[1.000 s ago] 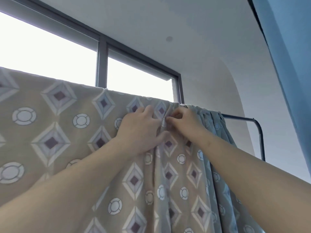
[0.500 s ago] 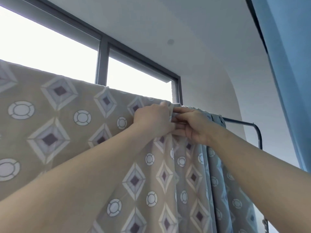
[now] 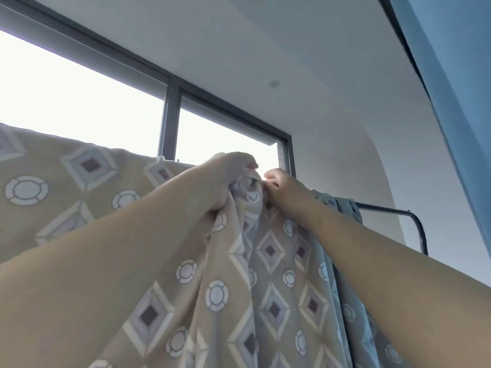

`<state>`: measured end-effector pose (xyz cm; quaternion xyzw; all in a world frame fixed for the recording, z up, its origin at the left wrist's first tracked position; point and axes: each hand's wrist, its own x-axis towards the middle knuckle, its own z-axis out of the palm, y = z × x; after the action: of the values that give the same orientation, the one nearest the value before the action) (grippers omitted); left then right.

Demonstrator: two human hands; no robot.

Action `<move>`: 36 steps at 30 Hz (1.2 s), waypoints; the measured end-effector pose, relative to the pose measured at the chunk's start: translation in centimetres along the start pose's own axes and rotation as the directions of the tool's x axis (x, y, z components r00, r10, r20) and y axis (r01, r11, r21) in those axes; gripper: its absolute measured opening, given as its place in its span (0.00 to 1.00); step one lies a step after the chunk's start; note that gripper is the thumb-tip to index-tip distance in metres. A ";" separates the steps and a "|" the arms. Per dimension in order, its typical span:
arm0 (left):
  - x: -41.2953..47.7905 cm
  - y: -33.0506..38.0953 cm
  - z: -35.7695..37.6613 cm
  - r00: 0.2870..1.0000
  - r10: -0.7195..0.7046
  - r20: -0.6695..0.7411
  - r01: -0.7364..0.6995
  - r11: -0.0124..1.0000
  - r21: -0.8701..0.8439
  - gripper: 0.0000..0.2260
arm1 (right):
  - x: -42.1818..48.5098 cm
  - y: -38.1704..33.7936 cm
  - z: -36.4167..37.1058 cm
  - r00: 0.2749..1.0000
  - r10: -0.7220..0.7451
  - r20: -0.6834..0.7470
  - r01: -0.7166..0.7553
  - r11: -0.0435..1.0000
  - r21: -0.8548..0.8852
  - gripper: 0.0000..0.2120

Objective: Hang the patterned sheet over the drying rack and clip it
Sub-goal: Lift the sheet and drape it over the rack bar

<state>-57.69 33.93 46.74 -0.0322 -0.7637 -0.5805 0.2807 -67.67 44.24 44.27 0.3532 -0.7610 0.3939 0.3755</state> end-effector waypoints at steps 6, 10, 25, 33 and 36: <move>-0.6 1.3 -0.3 0.737 0.661 -0.142 -0.087 0.301 0.950 0.06 | 0.1 0.4 0.0 0.994 -0.092 -0.061 0.090 0.995 -0.039 0.12; -0.2 1.8 -2.8 0.684 0.707 -0.177 0.029 0.216 0.976 0.05 | 0.5 1.1 -0.2 0.984 -0.100 -0.147 0.086 0.992 -0.092 0.12; -3.6 1.6 -9.3 0.831 0.491 -0.263 0.178 0.213 0.961 0.13 | 0.6 -3.4 2.9 0.973 -0.145 -0.180 0.154 0.987 0.037 0.13; -3.8 0.8 -7.9 0.814 0.515 -0.268 0.270 0.074 0.960 0.19 | -0.1 -1.4 2.3 0.963 -0.219 -0.156 0.238 0.964 0.116 0.13; -3.7 0.5 -7.2 0.805 0.535 -0.258 0.266 0.063 0.962 0.21 | 0.1 0.1 1.7 0.964 -0.215 -0.154 0.220 0.975 0.016 0.12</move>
<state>-51.53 28.60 46.65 0.2632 -0.8156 0.1489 0.4933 -68.31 42.77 43.57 0.4099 -0.6803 0.3883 0.4674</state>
